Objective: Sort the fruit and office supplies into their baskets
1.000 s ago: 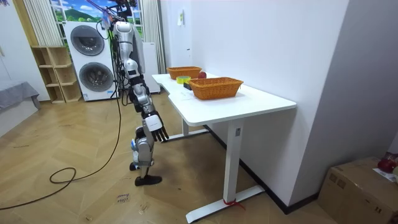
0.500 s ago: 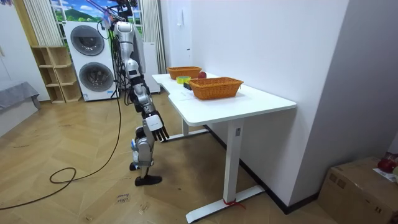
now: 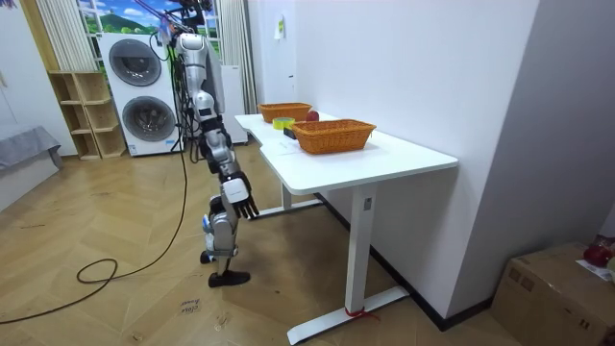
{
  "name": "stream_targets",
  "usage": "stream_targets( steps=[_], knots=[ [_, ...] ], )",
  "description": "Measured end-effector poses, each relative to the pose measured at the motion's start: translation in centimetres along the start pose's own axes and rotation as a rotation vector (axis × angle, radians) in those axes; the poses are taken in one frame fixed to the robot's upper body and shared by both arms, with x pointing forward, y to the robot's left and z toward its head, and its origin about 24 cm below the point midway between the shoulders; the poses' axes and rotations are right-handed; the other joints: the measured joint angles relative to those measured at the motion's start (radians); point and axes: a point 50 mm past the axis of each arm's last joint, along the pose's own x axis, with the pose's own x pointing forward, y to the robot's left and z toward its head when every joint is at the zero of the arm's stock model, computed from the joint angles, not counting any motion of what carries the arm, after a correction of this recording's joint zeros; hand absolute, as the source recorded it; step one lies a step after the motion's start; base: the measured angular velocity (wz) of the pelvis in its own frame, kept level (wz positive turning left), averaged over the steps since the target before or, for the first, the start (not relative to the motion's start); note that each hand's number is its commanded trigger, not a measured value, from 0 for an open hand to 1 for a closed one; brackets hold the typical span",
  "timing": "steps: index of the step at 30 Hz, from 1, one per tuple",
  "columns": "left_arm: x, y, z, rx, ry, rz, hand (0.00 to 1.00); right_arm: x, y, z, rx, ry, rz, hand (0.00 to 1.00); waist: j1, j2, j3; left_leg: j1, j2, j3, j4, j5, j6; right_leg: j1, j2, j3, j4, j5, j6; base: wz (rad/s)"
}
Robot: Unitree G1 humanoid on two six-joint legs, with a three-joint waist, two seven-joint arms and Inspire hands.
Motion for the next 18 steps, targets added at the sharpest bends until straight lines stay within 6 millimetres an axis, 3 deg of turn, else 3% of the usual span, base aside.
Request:
stream_targets(
  steps=[11,18],
  knots=[
    [0.1,0.5,0.4,-0.051,-0.008,0.021,0.00,-0.3,-1.8,-1.2,0.258,0.036,-0.154,0.00,-0.021,0.009,0.0008,0.001,0.001,0.001,-0.008,-0.001,0.001,-0.007,0.003,0.006,0.005,-0.004,0.001,0.00],
    [0.1,1.2,0.7,-0.096,-0.038,0.055,0.00,-0.5,-3.7,0.4,0.502,-0.032,-0.310,0.00,-0.071,0.001,-0.0014,-0.006,-0.001,0.016,-0.007,0.000,0.001,-0.025,0.002,0.013,0.021,-0.007,0.001,-0.05]
  ],
)
